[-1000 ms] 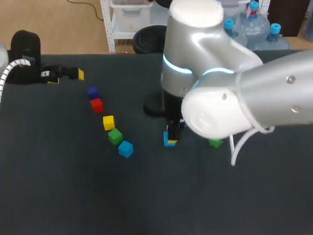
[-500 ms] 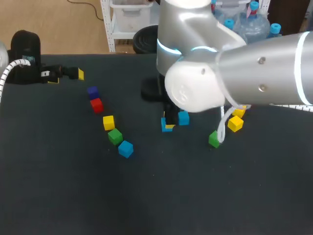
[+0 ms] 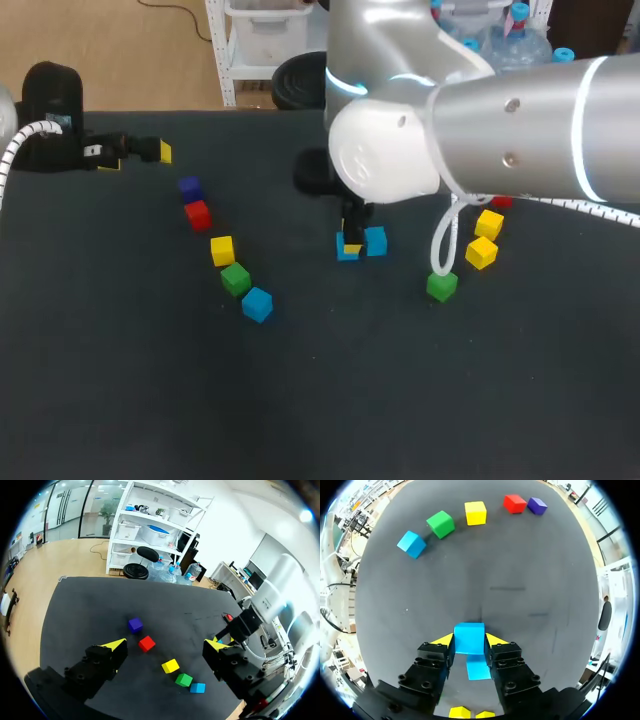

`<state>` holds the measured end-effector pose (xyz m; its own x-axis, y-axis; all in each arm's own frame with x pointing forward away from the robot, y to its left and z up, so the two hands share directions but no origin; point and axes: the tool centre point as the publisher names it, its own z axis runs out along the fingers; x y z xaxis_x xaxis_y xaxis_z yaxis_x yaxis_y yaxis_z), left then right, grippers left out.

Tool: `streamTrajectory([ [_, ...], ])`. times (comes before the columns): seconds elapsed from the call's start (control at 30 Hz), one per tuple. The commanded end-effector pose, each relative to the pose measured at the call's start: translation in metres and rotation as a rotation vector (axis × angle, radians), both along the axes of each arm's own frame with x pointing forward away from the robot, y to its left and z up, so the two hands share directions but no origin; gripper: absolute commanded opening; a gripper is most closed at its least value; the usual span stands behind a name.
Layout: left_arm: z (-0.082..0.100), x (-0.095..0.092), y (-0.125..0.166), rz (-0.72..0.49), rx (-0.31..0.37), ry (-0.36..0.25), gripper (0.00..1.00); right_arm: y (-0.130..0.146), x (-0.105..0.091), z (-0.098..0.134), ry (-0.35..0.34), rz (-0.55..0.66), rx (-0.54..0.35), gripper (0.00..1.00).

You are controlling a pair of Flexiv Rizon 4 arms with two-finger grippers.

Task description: Place the blue cubes, place green cubes on the blue cubes, place the yellow cubes on the green cubes, then place the red cubes on the yellow cubes, and place purple cube on the red cubes.

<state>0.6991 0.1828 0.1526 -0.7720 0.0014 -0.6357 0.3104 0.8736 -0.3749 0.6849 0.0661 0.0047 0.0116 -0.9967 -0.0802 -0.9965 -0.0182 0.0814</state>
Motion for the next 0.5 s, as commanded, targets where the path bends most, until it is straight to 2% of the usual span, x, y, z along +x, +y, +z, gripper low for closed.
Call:
streamTrajectory([
  [0.03,-0.0019,0.0003,0.002,-0.007,-0.009,-0.006,1.0,-0.0025,0.0025,-0.0018,0.004,-0.002,0.003,0.0],
  [0.5,-0.0019,0.0003,0.002,-0.007,-0.009,-0.006,1.0,-0.0055,0.0064,-0.0066,0.036,-0.008,0.011,0.0],
])
